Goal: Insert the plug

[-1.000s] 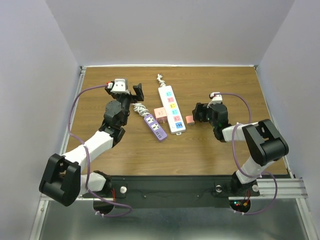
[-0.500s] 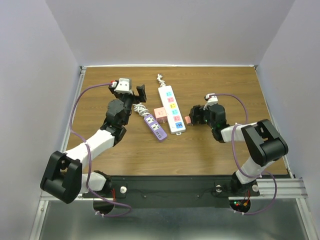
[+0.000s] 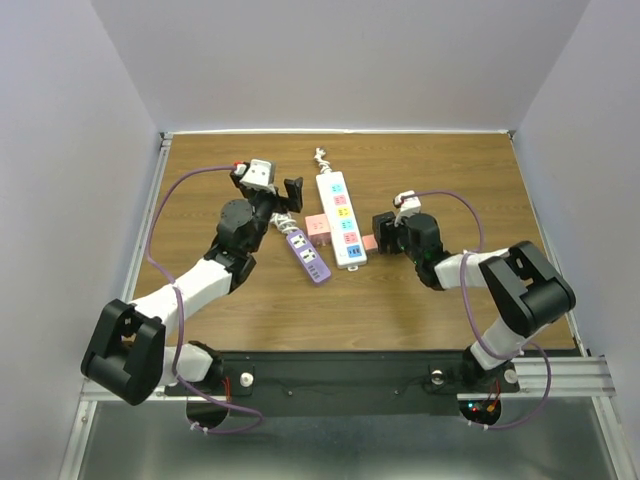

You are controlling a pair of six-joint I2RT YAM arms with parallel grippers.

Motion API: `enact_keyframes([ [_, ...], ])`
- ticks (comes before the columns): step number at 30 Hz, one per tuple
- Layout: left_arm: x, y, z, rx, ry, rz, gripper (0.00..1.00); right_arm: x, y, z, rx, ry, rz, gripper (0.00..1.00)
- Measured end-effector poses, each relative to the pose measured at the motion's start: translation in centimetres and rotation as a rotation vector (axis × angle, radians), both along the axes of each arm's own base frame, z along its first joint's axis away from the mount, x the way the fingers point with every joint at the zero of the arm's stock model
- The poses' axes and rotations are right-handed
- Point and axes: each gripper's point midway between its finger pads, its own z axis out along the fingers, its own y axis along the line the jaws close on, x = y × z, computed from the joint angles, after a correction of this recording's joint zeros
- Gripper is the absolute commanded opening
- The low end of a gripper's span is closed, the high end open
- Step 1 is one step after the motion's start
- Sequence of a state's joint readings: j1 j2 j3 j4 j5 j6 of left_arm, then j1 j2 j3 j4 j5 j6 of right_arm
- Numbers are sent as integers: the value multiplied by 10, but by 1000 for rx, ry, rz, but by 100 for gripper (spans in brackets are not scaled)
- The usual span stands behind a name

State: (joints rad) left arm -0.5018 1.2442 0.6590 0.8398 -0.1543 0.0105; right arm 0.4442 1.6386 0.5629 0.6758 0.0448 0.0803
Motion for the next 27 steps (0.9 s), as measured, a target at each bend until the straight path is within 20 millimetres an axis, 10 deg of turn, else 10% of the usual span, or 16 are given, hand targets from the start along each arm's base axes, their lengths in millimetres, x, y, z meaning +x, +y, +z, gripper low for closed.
enact_keyframes([
  [15,-26,-52,-45,42,90,-275,91,-65,71,38,-59,-177,474,31],
  [27,-61,-94,-84,35,157,-355,83,-54,86,33,-27,-153,489,31],
])
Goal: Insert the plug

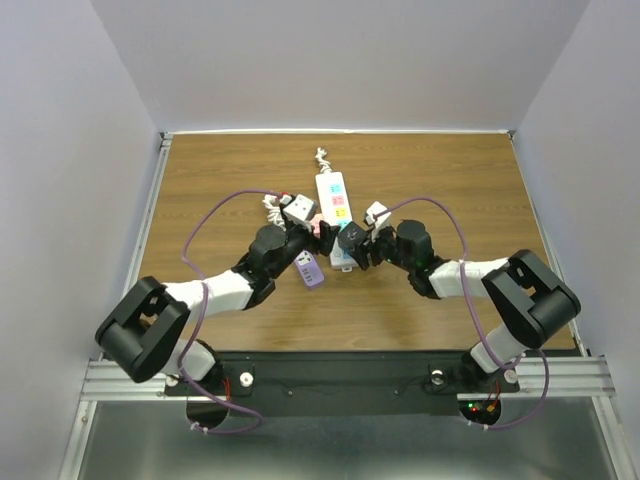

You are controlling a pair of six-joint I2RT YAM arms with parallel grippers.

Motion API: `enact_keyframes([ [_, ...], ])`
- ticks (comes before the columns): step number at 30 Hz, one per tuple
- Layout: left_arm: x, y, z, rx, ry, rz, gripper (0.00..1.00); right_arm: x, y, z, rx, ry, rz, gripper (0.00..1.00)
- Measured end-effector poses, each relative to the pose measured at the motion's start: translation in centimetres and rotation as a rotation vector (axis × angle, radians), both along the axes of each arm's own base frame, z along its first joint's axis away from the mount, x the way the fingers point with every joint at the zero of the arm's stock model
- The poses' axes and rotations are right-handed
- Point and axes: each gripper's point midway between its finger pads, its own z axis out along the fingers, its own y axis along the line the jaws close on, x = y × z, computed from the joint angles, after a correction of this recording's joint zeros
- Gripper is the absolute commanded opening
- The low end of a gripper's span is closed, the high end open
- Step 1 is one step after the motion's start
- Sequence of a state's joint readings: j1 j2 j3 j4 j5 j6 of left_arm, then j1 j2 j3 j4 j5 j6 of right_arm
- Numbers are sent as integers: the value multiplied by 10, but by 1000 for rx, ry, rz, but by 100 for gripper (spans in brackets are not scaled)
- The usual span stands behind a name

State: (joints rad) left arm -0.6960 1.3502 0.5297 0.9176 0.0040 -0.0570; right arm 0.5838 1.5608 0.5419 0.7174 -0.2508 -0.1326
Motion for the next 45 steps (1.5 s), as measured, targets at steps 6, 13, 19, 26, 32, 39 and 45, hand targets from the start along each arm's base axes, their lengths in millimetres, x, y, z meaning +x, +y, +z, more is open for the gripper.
enact_keyframes([
  [6,4,-18,-41,62,79,4,83,4,3,-1,18,11,-12,32],
  [13,16,-30,-46,67,91,13,82,4,3,-1,19,12,-12,32],
  [19,13,-42,-40,46,78,-11,81,5,3,-1,20,11,-15,32],
  [26,3,-56,-41,37,73,-54,75,7,2,-1,23,10,-29,32],
  [32,11,-61,-49,49,85,-38,72,8,1,-1,23,10,-36,33],
  [39,17,-65,-50,54,81,-32,66,8,0,-1,24,11,-37,33],
  [45,23,-72,-54,58,86,-33,56,8,-1,-1,26,14,-41,33],
])
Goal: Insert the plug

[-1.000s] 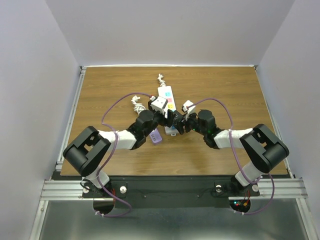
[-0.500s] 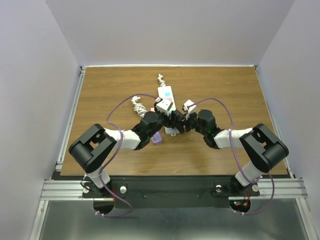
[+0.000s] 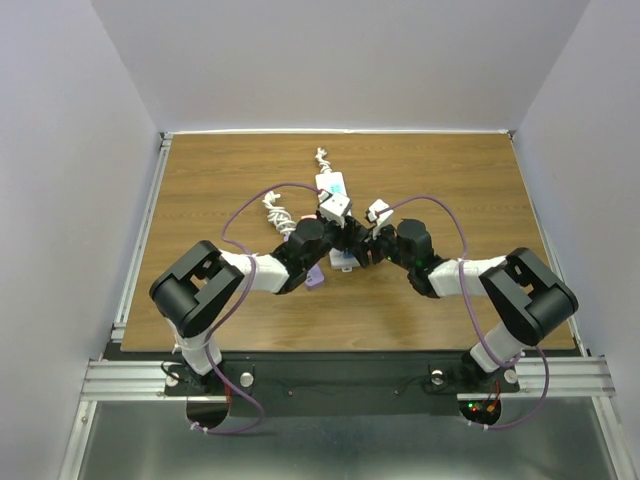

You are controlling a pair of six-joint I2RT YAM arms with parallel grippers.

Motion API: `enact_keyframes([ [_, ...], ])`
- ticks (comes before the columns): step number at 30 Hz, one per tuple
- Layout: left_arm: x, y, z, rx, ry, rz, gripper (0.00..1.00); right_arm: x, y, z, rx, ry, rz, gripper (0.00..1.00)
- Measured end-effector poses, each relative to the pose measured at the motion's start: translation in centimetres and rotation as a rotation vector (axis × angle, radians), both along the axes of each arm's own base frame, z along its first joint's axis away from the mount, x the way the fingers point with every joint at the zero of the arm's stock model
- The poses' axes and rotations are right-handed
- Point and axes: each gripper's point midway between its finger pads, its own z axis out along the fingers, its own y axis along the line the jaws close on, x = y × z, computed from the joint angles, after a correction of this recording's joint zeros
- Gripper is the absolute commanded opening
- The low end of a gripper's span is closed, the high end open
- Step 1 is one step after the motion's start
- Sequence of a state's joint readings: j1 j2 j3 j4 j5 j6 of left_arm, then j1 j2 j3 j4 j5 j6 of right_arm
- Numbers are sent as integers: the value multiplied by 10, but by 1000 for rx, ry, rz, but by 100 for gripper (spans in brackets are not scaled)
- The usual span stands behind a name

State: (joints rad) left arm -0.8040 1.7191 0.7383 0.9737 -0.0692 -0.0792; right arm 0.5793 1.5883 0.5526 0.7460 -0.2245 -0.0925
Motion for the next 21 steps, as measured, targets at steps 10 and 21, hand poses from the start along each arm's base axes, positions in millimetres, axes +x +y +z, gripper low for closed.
enact_keyframes([
  [10,-2,-10,0,1,-2,-19,44,-2,-2,0,1,6,-5,33],
  [21,2,-6,1,13,-23,22,46,-2,-4,3,4,0,-15,35],
])
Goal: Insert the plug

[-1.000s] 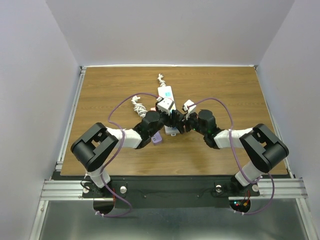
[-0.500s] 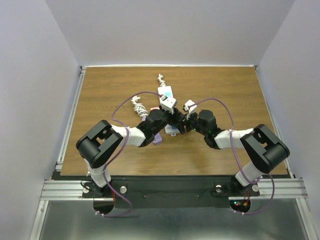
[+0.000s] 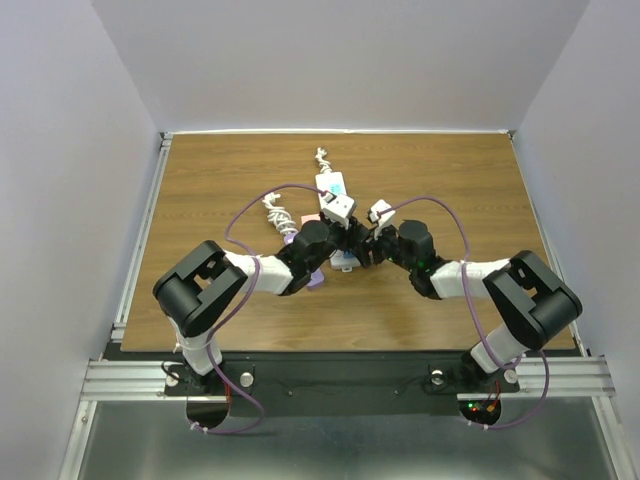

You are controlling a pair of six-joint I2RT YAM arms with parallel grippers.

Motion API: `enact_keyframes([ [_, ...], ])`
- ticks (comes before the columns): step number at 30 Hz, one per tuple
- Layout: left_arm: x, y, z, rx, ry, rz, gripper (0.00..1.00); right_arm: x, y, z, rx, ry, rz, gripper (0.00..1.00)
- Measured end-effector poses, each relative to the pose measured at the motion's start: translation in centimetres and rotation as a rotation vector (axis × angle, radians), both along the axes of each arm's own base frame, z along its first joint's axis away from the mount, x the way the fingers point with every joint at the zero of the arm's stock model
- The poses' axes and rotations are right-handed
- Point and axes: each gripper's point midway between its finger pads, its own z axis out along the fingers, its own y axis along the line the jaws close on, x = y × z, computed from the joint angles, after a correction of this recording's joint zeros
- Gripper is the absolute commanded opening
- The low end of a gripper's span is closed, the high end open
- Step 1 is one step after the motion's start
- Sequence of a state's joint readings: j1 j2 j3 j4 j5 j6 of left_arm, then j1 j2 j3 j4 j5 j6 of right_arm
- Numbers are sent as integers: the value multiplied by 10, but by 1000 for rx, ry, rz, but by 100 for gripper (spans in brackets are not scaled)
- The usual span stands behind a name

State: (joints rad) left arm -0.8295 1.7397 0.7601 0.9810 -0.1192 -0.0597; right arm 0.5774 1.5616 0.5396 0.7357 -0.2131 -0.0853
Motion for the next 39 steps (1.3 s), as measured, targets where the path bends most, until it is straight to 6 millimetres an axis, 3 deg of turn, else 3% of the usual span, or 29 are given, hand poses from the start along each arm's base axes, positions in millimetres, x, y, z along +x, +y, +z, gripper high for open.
enact_keyframes([
  [10,5,6,1,-14,0,-9,59,-3,-3,2,3,-2,-9,36],
  [27,-2,21,0,-80,26,-90,61,-5,1,4,8,-9,5,36],
  [39,-14,15,-1,-112,47,-174,64,-5,0,2,4,-1,-4,36],
])
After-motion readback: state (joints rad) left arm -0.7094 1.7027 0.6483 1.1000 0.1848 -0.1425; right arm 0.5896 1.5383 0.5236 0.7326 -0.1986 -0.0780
